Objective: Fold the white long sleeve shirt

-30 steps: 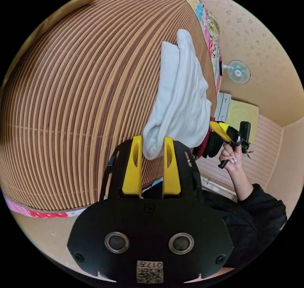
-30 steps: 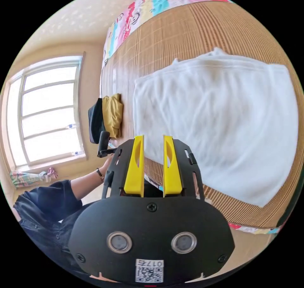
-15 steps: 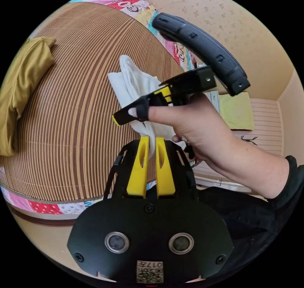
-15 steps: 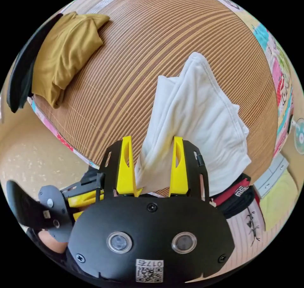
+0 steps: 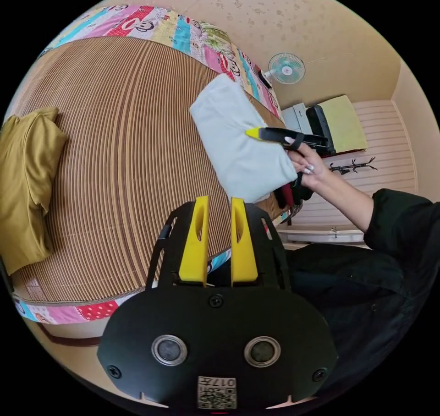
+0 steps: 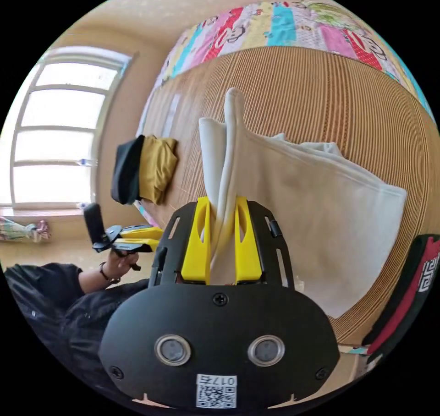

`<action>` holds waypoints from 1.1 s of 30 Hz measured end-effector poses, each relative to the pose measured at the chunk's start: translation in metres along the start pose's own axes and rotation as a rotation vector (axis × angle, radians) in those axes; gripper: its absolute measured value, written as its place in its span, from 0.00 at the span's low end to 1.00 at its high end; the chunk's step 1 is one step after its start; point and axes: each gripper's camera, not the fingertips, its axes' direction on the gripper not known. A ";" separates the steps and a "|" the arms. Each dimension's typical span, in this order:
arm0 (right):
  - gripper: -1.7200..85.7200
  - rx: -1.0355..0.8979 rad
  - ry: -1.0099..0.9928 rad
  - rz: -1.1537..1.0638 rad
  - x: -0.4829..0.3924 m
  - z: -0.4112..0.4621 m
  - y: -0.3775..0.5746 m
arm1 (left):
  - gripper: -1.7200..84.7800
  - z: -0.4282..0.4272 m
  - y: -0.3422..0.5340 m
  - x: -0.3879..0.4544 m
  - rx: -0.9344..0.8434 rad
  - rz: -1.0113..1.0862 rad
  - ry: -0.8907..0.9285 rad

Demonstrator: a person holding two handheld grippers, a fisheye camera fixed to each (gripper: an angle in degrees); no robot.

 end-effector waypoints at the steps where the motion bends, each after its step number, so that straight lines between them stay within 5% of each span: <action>1: 0.11 0.032 -0.040 -0.003 0.012 -0.017 0.010 | 0.11 0.003 0.004 -0.007 -0.020 -0.011 0.001; 7: 0.12 0.210 -0.095 0.050 0.110 -0.130 0.114 | 0.13 0.039 -0.006 -0.012 -0.062 -0.071 0.080; 14: 0.16 0.095 0.052 0.480 0.204 -0.143 0.191 | 0.18 0.146 -0.051 0.014 -0.212 -0.095 0.147; 22: 0.20 0.223 -0.361 0.500 0.145 -0.164 0.286 | 0.19 0.280 -0.070 0.024 -0.480 -0.170 0.193; 29: 0.29 0.375 -0.672 0.684 0.100 -0.159 0.349 | 0.10 0.275 -0.053 0.081 -0.454 -0.206 0.370; 33: 0.34 0.520 -1.009 0.739 0.087 -0.142 0.341 | 0.10 0.264 -0.036 0.158 -0.533 -0.085 0.365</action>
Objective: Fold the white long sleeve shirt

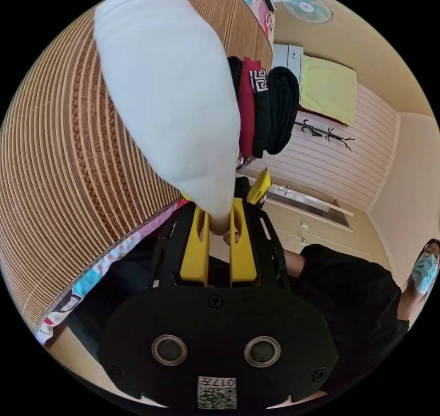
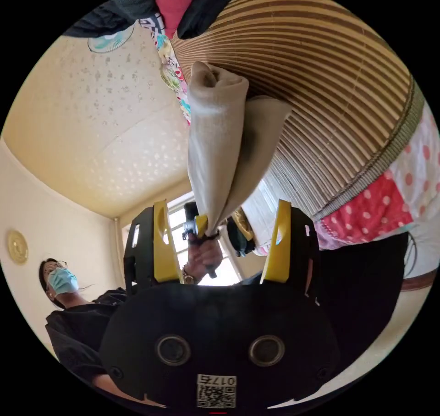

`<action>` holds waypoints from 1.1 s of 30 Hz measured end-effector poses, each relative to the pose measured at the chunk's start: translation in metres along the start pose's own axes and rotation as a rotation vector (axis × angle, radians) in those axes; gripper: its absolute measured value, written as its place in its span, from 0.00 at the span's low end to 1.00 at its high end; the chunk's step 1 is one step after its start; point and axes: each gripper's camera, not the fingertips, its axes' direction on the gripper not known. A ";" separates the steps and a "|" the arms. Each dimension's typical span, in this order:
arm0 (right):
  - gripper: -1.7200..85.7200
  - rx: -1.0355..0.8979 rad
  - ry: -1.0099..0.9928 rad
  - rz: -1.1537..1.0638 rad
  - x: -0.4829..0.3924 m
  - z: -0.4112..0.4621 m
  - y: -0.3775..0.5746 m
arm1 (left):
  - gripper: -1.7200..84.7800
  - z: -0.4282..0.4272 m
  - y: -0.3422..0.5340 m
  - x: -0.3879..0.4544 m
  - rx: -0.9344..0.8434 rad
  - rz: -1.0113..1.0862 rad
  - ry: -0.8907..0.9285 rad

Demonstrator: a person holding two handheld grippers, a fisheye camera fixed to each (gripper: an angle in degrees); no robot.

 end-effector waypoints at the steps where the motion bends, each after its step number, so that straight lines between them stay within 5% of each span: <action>1: 0.34 0.009 -0.041 0.004 -0.001 0.005 -0.002 | 0.10 0.011 0.005 0.020 -0.045 0.030 -0.003; 7: 0.28 -0.035 -0.136 -0.056 -0.046 0.056 -0.026 | 0.10 0.008 0.016 0.098 -0.025 0.117 -0.059; 11: 0.25 -0.094 -0.027 -0.311 -0.151 0.079 -0.040 | 0.11 -0.027 0.012 0.121 0.051 0.116 -0.038; 21: 0.20 -0.063 0.012 -0.910 -0.460 -0.021 -0.069 | 0.11 -0.132 0.034 0.069 0.231 -0.323 -0.269; 25: 0.17 0.034 0.015 -0.826 -0.468 -0.090 -0.092 | 0.11 -0.175 0.078 0.057 0.453 -0.537 -0.148; 30: 0.14 0.386 0.295 -0.273 -0.363 -0.182 -0.092 | 0.11 -0.195 0.126 0.066 0.803 -0.740 0.083; 33: 0.11 0.658 0.123 -0.275 -0.319 -0.217 -0.027 | 0.11 -0.190 0.132 0.088 0.942 -0.797 0.190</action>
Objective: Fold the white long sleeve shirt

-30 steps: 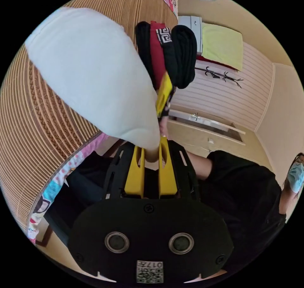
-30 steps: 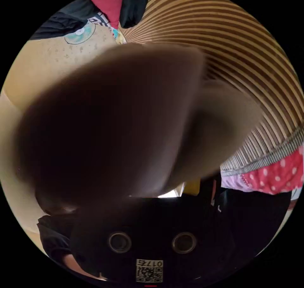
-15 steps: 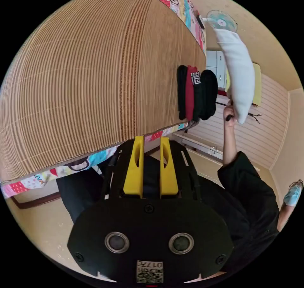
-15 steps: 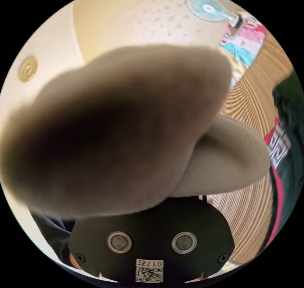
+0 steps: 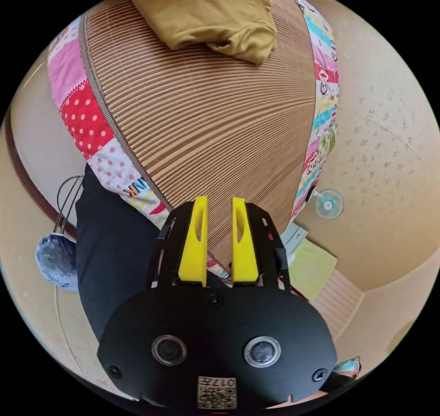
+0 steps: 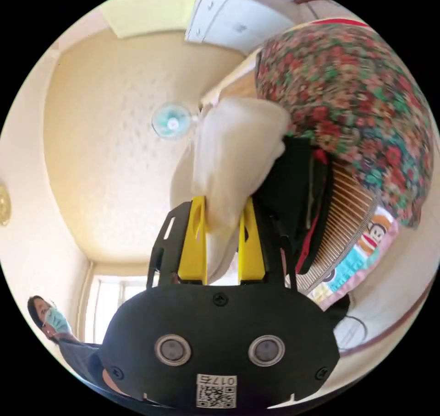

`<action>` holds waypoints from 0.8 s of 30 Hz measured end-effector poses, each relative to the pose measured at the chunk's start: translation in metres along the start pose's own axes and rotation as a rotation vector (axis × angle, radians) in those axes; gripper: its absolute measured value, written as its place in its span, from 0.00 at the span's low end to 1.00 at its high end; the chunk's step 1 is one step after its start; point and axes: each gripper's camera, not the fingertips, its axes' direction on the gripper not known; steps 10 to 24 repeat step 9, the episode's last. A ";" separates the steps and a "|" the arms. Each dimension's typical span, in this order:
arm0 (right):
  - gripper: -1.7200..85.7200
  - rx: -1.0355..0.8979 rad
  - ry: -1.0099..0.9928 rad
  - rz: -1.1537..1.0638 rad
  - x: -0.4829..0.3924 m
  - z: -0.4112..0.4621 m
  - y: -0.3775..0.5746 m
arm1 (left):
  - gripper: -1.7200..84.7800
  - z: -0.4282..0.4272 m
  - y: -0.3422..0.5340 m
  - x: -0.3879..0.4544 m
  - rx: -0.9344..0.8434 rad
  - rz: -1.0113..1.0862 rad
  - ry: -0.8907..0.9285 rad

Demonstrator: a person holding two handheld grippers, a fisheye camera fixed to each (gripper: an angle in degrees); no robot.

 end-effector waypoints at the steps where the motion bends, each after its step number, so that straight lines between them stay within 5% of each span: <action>1: 0.10 0.047 -0.028 0.007 0.007 -0.010 0.011 | 0.11 0.003 0.008 0.007 0.026 -0.023 0.043; 4: 0.06 0.099 -0.053 0.100 0.045 -0.040 0.070 | 0.11 0.018 0.023 0.027 0.044 -0.058 0.094; 6: 0.04 0.030 0.188 0.227 0.070 -0.051 0.125 | 0.11 0.027 0.029 0.043 0.039 -0.062 0.087; 9: 0.03 0.001 0.279 0.394 0.100 -0.056 0.202 | 0.11 0.042 0.037 0.076 0.027 -0.045 0.060; 24: 0.03 0.001 0.279 0.394 0.100 -0.056 0.202 | 0.11 0.042 0.037 0.076 0.027 -0.045 0.060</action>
